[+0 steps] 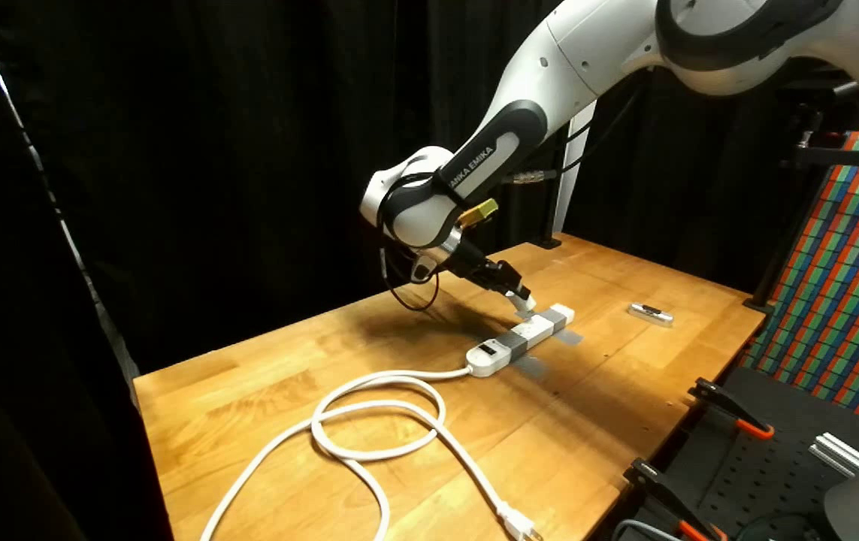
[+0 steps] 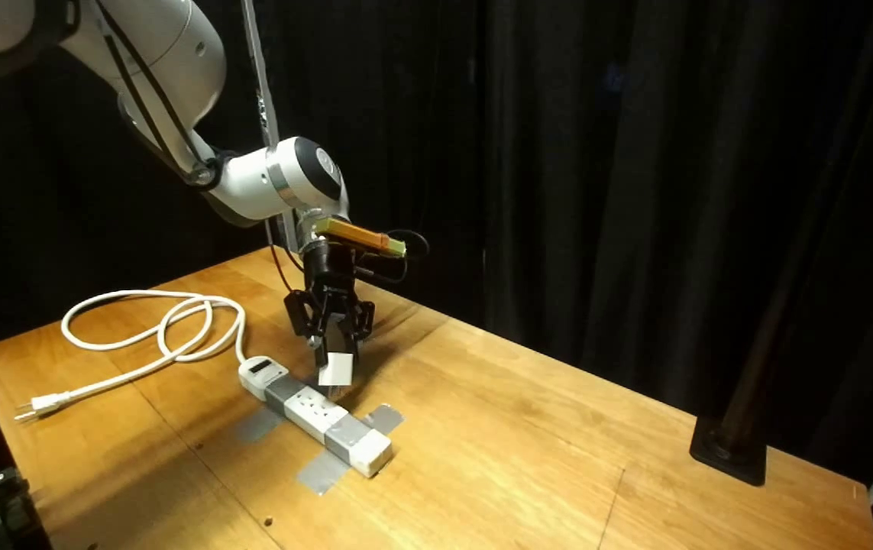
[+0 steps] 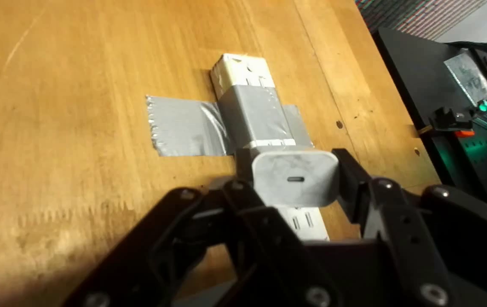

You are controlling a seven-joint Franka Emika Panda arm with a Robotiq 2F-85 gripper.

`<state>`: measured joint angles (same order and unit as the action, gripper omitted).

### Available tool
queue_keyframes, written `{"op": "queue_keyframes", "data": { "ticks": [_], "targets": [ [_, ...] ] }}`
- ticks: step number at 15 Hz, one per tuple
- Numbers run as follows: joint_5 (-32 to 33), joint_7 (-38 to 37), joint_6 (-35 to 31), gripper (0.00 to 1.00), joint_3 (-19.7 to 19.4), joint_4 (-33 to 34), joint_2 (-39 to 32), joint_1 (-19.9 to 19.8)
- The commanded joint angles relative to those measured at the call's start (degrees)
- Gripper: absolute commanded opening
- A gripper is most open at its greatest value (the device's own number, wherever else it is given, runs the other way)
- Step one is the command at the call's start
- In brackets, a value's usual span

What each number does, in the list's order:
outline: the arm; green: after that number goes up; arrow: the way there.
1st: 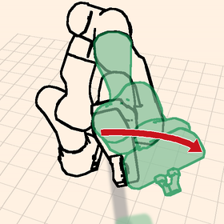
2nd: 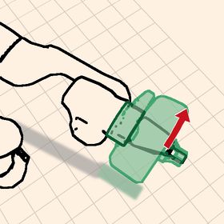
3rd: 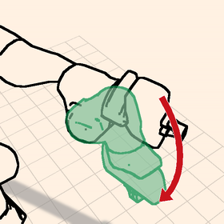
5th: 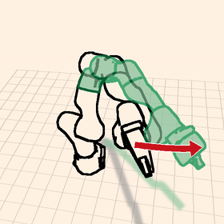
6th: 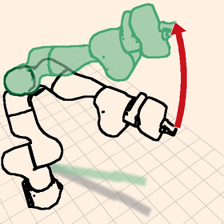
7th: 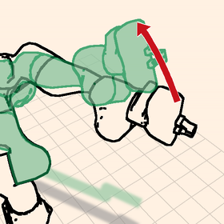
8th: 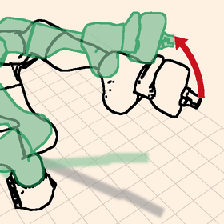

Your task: Put the charging block on the extension sockets

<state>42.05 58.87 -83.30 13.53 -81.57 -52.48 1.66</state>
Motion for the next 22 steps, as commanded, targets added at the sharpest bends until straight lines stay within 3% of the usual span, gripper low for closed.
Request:
{"op": "queue_keyframes", "data": {
  "ticks": [1,8,13,17,20,21,22],
  "targets": [
    [-6.41,7.77,-7.30,0.23,0.25,-11.75,9.64,-5.05],
    [-25.15,18.31,-12.69,0.23,-1.55,-24.33,22.54,-11.37],
    [-36.05,27.24,-18.77,0.23,-3.57,-32.13,30.36,-13.13],
    [-42.98,30.49,-23.60,0.23,-5.39,-37.07,34.81,-11.89],
    [-40.16,24.41,-23.71,0.23,-5.84,-39.81,37.85,-7.28],
    [-41.68,28.15,-22.23,0.48,-6.79,-35.75,33.48,-8.97],
    [-41.46,26.82,-22.28,0.48,-6.70,-36.61,34.34,-7.85]
  ]
}}
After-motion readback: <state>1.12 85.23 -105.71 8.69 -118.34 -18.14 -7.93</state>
